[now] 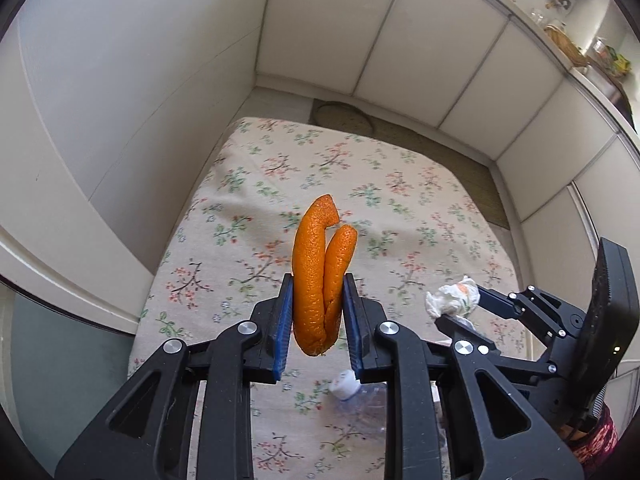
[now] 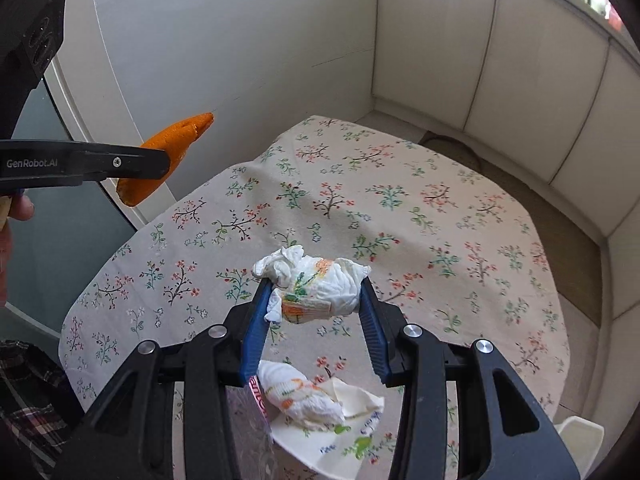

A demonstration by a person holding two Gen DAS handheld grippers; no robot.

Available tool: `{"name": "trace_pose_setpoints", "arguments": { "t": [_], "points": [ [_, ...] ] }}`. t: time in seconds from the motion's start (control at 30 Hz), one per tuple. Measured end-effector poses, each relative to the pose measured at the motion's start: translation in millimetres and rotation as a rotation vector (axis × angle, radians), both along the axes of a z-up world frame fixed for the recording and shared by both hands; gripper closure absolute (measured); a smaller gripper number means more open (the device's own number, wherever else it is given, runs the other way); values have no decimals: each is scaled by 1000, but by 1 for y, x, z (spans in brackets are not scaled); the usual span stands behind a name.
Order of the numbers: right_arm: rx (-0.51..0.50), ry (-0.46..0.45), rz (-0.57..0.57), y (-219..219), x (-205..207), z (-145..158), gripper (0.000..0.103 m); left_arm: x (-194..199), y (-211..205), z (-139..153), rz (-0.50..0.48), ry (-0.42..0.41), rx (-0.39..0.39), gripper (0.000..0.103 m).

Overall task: Collect trash
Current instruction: 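Carry the tissue over the bin and open the right tool, then carry the orange peels over the bin and open the left tool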

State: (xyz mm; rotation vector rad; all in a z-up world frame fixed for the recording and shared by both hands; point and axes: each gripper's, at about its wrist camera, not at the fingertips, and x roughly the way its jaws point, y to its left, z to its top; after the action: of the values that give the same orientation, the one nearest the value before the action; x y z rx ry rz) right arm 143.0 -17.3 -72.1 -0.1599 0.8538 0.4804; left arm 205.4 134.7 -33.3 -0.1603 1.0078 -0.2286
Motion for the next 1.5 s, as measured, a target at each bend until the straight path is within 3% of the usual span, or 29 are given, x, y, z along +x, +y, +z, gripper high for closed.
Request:
{"name": "trace_pose_setpoints", "arguments": {
  "t": [0.27,0.57,1.07,1.3,1.4,1.5],
  "points": [
    [-20,-85,-184,-71,-57,33,60,-27,-55,23,-106,-62,-16,80],
    [4,-123,-362,-158,-110,48,60,-53,-115,40,-198,-118,-22,80],
    [64,-100,-776,-321,-181,21,60,-86,-223,37,-370,-149,14,80],
    [56,-87,-909,-363,-202,9,60,-97,-263,25,-420,-133,19,80],
    [47,-81,-946,-373,-208,5,54,-103,-283,23,-446,-131,9,80],
    [-4,-109,-999,-379,-216,6,33,-109,-306,24,-478,-134,-12,80]
  ]
}}
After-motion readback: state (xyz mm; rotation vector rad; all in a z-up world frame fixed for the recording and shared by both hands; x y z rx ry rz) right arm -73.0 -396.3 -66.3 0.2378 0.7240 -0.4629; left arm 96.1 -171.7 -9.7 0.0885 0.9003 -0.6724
